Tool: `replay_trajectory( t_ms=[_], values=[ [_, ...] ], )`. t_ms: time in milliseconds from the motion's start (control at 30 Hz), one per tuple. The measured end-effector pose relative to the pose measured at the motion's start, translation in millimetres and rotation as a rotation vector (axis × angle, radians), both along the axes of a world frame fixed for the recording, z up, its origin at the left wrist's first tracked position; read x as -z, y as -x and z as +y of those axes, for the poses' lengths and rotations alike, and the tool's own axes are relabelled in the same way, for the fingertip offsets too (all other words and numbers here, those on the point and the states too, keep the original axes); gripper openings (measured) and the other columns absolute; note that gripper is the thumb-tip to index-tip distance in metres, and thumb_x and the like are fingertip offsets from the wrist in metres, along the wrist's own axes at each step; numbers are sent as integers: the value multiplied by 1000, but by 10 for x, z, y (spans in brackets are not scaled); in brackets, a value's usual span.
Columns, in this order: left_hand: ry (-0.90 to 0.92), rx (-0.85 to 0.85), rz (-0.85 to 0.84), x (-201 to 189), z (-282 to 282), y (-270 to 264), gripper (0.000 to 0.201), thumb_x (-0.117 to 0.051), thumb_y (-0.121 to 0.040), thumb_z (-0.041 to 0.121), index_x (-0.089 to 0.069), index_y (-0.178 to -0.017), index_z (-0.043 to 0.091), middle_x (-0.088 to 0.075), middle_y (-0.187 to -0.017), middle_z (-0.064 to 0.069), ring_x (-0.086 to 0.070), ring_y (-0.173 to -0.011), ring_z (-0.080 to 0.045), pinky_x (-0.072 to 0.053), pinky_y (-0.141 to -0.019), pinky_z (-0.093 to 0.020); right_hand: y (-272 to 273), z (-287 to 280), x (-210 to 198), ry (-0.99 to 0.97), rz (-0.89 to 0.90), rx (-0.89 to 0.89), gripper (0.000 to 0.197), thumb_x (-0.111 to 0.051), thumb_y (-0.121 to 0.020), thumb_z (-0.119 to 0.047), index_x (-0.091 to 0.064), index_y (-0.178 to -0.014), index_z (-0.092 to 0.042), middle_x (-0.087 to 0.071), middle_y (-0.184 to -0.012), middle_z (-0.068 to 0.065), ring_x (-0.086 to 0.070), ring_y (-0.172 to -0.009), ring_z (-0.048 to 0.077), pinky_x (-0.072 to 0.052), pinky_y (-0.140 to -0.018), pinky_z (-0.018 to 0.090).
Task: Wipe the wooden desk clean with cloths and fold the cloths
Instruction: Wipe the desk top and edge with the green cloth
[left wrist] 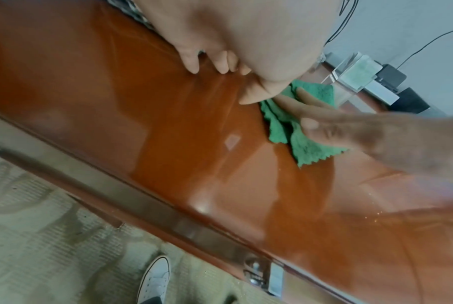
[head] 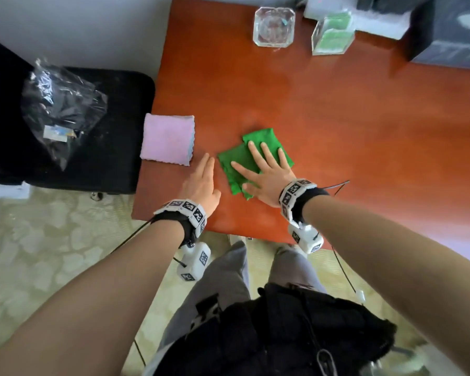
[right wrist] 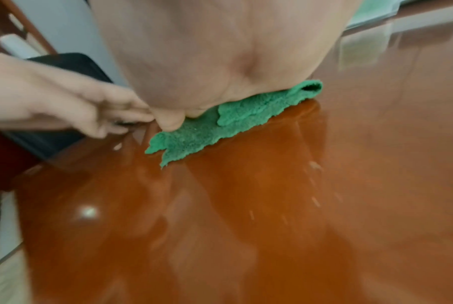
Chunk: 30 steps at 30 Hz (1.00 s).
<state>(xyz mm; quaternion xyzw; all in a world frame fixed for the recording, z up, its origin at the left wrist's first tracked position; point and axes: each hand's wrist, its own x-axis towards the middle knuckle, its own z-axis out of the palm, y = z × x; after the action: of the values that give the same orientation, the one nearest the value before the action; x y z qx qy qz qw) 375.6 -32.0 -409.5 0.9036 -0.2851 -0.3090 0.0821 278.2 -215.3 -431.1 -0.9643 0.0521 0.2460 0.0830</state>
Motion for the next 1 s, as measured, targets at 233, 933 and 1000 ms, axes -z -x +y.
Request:
replay_trajectory(
  t_ms=[233,933,1000],
  values=[
    [-114,-7,-103,15,-31,379,73,-49,-93,20,-14,-156,7,1,-165,-7,-10,-151,-24,-26,-118,-47,1148,-83,23,-6,-19,43,63,-13,-93,-59,7,-151,-45,12,-163,2,1,-150,32,-5,-117,59],
    [-318,96,-90,-9,-698,2254,83,-48,-97,39,1,-157,10,14,-162,-18,1,-151,-33,-19,-121,-48,3071,-798,-101,-47,69,526,60,-20,-98,-60,13,-147,-54,32,-157,3,20,-147,32,4,-116,60],
    [-325,104,-79,-26,-772,2364,84,-49,-96,40,1,-157,10,14,-163,-17,1,-151,-33,-21,-120,-48,3313,-877,-92,-35,73,430,60,-23,-99,-56,14,-146,-54,30,-158,-1,18,-148,28,2,-118,57]
  ],
)
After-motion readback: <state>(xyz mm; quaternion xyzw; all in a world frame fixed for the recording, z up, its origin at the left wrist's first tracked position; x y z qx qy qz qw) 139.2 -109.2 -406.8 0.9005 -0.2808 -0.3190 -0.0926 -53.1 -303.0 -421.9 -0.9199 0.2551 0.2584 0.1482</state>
